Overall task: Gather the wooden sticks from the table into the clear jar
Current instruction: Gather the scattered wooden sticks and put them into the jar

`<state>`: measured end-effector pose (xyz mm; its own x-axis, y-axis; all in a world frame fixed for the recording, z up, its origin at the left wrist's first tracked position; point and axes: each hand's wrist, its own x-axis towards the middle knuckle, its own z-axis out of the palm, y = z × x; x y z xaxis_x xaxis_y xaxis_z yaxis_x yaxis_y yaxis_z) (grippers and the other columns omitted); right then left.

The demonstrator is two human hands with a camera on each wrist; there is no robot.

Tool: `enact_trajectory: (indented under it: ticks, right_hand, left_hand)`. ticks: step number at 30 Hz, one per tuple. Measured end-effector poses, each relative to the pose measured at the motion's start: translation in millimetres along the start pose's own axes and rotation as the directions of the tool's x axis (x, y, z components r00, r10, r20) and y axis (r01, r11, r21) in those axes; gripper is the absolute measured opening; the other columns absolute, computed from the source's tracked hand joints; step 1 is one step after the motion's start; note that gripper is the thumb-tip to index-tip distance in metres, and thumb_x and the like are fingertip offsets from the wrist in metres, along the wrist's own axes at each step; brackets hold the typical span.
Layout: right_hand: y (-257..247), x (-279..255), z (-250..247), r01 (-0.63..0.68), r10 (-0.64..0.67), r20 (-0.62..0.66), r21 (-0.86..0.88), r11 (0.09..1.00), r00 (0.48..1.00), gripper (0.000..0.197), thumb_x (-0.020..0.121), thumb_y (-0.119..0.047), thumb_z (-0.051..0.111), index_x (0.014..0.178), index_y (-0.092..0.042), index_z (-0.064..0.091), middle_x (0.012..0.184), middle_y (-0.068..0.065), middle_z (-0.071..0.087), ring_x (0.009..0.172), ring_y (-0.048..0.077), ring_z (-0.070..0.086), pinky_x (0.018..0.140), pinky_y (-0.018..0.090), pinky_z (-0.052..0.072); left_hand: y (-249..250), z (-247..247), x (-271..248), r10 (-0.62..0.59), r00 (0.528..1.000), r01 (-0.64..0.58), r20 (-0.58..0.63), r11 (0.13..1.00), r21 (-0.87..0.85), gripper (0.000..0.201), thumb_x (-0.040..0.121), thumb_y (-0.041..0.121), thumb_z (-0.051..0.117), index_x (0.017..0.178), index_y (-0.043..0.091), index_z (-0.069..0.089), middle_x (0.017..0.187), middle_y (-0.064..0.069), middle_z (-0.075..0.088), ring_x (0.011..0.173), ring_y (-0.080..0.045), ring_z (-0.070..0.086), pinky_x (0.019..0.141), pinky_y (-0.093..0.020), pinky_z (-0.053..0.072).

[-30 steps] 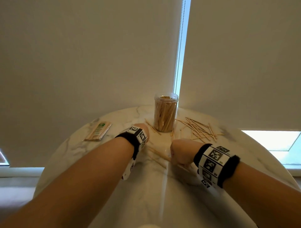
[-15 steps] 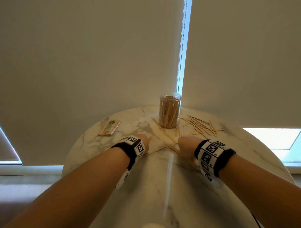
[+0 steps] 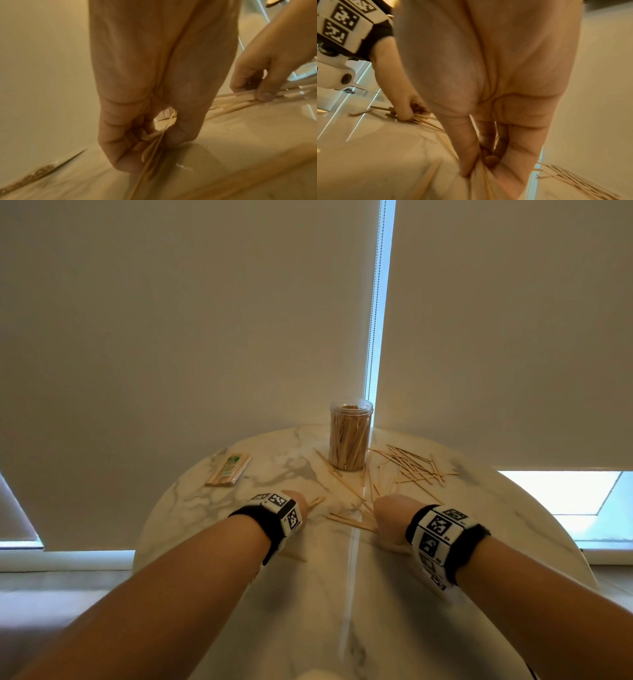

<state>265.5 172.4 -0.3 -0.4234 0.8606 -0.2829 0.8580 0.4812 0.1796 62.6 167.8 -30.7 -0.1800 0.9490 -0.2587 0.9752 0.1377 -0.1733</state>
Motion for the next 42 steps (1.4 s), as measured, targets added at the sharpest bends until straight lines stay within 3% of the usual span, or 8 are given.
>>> enact_trajectory:
  ticks: [15,20,23,27,31,34,39,42]
  right_hand:
    - [31,-18,-15,-0.052,0.152,-0.134,0.559,0.828,0.979,0.018,0.1,-0.019,0.053,0.109,-0.009,0.065,0.094,0.006,0.068,0.082,0.019,0.067,0.07,0.028,0.058]
    - [7,-39,-29,0.142,0.07,-0.189,0.893,0.426,0.979,0.019,0.102,-0.014,0.044,0.106,-0.006,0.061,0.087,0.01,0.076,0.07,0.018,0.07,0.069,0.032,0.059]
    - [-20,-44,-38,0.255,-0.067,-0.256,0.83,0.496,0.964,0.018,0.101,-0.012,0.049,0.101,-0.006,0.066,0.085,0.009,0.076,0.074,0.019,0.074,0.072,0.034,0.062]
    - [-46,-46,-40,0.337,-0.083,-0.358,0.743,0.577,0.93,0.027,0.097,-0.011,0.051,0.083,-0.007,0.073,0.072,0.006,0.075,0.069,0.019,0.074,0.076,0.039,0.063]
    - [-44,-48,-41,0.321,-0.099,-0.318,0.787,0.526,0.943,0.025,0.1,-0.027,0.057,0.092,-0.009,0.073,0.08,0.001,0.077,0.074,0.013,0.075,0.076,0.03,0.062]
    - [-28,-48,-38,0.243,-0.094,-0.256,0.651,0.719,0.962,0.028,0.096,-0.04,0.062,0.095,-0.014,0.073,0.084,-0.003,0.076,0.078,0.011,0.073,0.079,0.028,0.059]
    - [-5,-45,-11,-0.003,-0.002,0.036,0.127,0.992,0.999,0.04,0.085,-0.049,0.071,0.098,-0.011,0.069,0.087,0.001,0.065,0.09,0.023,0.064,0.085,0.035,0.054]
    - [0,-42,-5,-0.024,0.02,0.054,0.066,0.998,0.998,0.024,0.09,-0.034,0.068,0.093,-0.01,0.068,0.077,0.0,0.059,0.081,0.021,0.059,0.079,0.031,0.054]
  left_hand:
    - [11,-22,-44,-0.087,0.996,0.07,-0.032,0.936,-0.344,0.034,0.105,0.014,0.039,0.127,-0.004,0.058,0.13,-0.016,0.059,0.119,-0.031,0.058,0.095,-0.033,0.046]
    - [16,-34,-51,-0.09,0.989,-0.055,-0.113,0.492,-0.869,0.074,0.1,0.061,0.026,0.122,-0.002,0.057,0.08,-0.014,0.061,0.07,-0.028,0.059,0.066,-0.037,0.047]
    - [30,-37,-57,0.004,0.983,-0.179,-0.184,0.251,-0.951,0.095,0.078,0.089,0.03,0.098,0.003,0.064,0.057,-0.006,0.053,0.048,-0.02,0.045,0.048,-0.026,0.035]
    - [36,-39,-66,-0.097,0.976,-0.185,-0.195,0.104,-0.977,0.061,0.103,0.052,0.032,0.09,0.002,0.063,0.064,-0.017,0.064,0.049,-0.027,0.059,0.049,-0.032,0.049]
    - [21,-33,-66,-0.221,0.963,-0.118,-0.156,0.174,-0.978,0.054,0.104,0.047,0.031,0.104,0.002,0.062,0.084,-0.016,0.067,0.075,-0.03,0.064,0.084,-0.047,0.058]
    - [-2,-34,-71,-0.228,0.966,-0.089,-0.124,0.157,-0.984,0.042,0.105,0.045,0.035,0.106,0.008,0.055,0.077,-0.008,0.057,0.065,-0.023,0.055,0.073,-0.043,0.06]
    - [-37,-32,-82,0.074,0.972,-0.185,-0.221,0.82,-0.541,0.033,0.091,0.048,0.064,0.099,0.017,0.064,0.081,0.002,0.061,0.069,-0.014,0.056,0.06,-0.027,0.043]
    - [-36,-23,-89,0.206,0.978,-0.203,-0.02,0.934,-0.295,0.027,0.083,0.035,0.076,0.107,0.023,0.07,0.1,0.003,0.066,0.09,-0.016,0.061,0.077,-0.027,0.047]
